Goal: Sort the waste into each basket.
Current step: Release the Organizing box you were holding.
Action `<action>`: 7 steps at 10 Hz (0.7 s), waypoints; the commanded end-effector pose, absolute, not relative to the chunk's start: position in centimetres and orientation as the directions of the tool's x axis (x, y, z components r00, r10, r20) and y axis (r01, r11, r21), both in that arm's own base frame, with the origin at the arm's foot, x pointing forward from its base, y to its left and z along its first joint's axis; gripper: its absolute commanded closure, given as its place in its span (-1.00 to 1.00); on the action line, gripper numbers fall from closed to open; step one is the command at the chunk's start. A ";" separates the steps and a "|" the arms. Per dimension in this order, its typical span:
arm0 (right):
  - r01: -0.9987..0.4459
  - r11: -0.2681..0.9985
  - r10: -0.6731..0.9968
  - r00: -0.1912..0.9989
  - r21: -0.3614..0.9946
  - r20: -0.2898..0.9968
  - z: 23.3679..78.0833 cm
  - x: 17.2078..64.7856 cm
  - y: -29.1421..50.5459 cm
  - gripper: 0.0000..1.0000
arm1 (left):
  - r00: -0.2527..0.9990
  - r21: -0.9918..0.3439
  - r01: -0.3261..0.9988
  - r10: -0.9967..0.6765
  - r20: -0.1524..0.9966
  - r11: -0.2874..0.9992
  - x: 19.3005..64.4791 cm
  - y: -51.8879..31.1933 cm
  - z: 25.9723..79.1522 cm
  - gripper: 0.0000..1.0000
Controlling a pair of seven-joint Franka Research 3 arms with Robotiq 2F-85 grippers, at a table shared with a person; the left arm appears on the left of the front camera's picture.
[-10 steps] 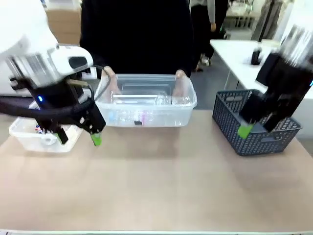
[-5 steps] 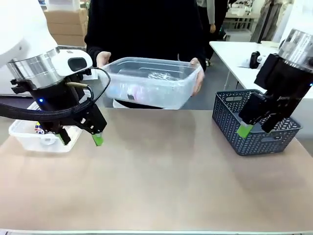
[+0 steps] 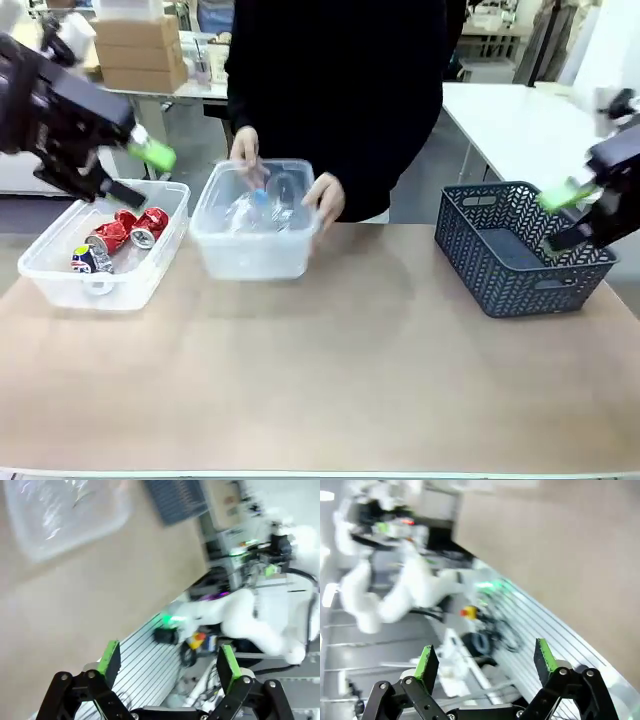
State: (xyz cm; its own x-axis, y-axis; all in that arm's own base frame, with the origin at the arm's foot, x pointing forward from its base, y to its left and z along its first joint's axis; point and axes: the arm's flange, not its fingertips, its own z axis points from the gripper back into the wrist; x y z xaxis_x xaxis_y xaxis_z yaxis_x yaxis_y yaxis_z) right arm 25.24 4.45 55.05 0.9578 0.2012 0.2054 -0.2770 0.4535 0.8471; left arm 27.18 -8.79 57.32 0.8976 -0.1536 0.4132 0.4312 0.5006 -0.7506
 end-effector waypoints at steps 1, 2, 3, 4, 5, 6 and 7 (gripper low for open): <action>-0.209 0.194 -0.032 0.975 0.958 0.219 52.6 22.0 1.5 -1.00 | 0.892 -0.833 0.449 -0.112 0.438 0.322 20.3 -5.9 46.1 -1.00; -0.206 0.043 -0.142 0.967 0.978 0.210 53.1 20.6 -1.2 -1.00 | 0.909 -0.873 0.417 -0.108 0.402 0.255 19.8 -3.9 45.0 -1.00; -0.193 -0.004 -0.236 0.954 0.981 0.187 53.1 19.3 -3.3 -1.00 | 0.940 -0.912 0.342 -0.070 0.335 0.226 19.9 -1.9 43.6 -1.00; -0.147 0.039 -0.300 0.942 0.988 0.152 52.6 18.5 -4.7 -1.00 | 0.942 -0.934 0.335 -0.045 0.332 0.121 19.9 -0.1 41.7 -1.00; -0.089 0.148 -0.356 0.924 0.985 0.137 52.3 18.8 -4.6 -1.00 | 0.950 -0.943 0.314 -0.032 0.312 0.111 20.2 0.3 41.1 -1.00; -0.184 0.053 -0.209 0.959 0.982 0.191 58.3 23.4 -7.8 -1.00 | 0.973 -0.957 0.226 -0.089 0.213 0.181 21.7 -0.9 40.9 -1.00; -0.184 0.053 -0.209 0.959 0.982 0.191 58.3 23.4 -7.8 -1.00 | 0.944 -0.934 0.328 -0.042 0.326 0.141 28.4 4.6 51.3 -1.00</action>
State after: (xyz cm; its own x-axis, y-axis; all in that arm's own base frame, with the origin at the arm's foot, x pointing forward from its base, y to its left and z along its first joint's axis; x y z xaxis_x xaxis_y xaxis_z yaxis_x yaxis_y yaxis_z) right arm 22.71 -9.25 57.75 0.9502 -0.2662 0.1622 -0.1475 0.0743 0.9863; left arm 29.01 6.15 47.94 0.9661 -0.0465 0.2539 0.2578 0.1246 -0.9581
